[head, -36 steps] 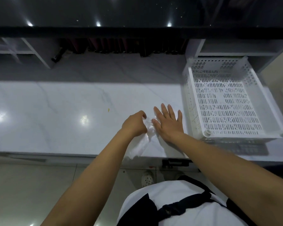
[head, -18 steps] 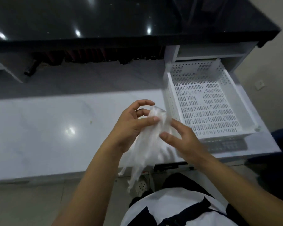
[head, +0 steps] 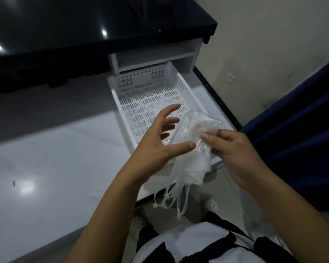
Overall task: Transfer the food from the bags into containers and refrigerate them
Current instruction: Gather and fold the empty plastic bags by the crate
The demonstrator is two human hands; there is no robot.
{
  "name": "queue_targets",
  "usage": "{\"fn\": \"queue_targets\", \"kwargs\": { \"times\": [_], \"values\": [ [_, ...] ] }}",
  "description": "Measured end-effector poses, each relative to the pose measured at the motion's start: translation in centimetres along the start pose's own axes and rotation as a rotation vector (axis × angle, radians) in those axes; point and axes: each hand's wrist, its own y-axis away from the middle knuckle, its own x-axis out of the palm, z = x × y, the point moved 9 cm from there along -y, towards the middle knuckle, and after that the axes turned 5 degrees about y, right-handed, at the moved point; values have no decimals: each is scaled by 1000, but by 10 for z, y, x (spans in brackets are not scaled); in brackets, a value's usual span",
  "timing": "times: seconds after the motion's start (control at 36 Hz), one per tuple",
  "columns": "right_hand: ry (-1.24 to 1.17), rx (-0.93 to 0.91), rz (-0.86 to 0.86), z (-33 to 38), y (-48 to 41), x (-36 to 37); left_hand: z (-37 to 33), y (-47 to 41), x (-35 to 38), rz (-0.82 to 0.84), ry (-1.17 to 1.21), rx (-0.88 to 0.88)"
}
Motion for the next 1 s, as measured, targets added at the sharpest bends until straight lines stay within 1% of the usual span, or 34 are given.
{"fn": "queue_targets", "kwargs": {
  "times": [0.08,0.17,0.25,0.31,0.47,0.56,0.64,0.69,0.75,0.78,0.86,0.92,1.0],
  "values": [
    [-77,-1,-51,-7,-7,-51,4,-16,46,149,46,-49],
    [-128,-2,-91,-16,-14,-106,14,-37,97,193,44,-76],
    [-128,0,-135,-31,-20,-169,30,-63,152,177,76,-129],
    [-101,13,-135,-44,-23,-210,43,-81,189,138,93,-163],
    [-139,92,29,-80,-34,-312,84,-139,290,33,124,-201],
    [-147,110,58,-93,-38,-353,103,-159,327,8,147,-243],
    [-141,134,-4,-106,-43,-387,119,-168,356,20,173,-300],
    [-105,151,-69,-118,-48,-407,123,-170,375,102,173,-300],
    [-97,191,-86,-133,-52,-419,128,-173,390,181,195,-315],
    [-100,213,-87,-140,-54,-423,134,-175,393,189,214,-344],
    [-71,237,-62,-157,-60,-431,162,-182,394,162,302,-525],
    [-46,203,-58,-163,-65,-432,184,-185,397,218,317,-660],
    [58,155,-75,-176,-72,-431,212,-189,403,266,282,-772]
  ]
}}
